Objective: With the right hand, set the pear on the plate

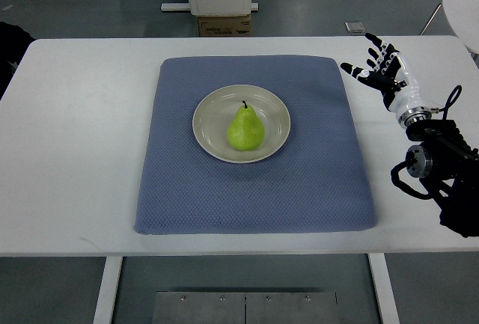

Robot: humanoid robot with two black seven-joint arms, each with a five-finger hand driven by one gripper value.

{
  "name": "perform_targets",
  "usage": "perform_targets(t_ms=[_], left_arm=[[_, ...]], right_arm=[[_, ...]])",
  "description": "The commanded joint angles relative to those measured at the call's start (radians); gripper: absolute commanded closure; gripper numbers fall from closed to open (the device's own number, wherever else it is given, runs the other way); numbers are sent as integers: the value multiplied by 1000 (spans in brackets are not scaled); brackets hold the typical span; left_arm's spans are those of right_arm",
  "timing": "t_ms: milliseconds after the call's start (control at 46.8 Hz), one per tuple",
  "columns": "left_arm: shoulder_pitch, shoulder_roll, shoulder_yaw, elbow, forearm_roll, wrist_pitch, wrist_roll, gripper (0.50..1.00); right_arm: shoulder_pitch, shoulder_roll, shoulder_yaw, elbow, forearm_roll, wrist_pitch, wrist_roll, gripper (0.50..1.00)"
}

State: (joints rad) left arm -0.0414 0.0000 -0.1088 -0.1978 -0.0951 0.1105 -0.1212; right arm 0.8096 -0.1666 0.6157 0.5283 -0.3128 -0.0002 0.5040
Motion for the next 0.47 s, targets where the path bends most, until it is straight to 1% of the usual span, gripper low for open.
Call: perform_targets(t_ms=[0, 449], left_arm=[[0, 0, 0, 0, 0, 0, 0, 500], [0, 0, 1, 0, 0, 0, 0, 500]], right_arm=[[-12, 2, 48, 1, 0, 2, 2, 500], [-44, 78, 234, 2, 0, 2, 1, 500]])
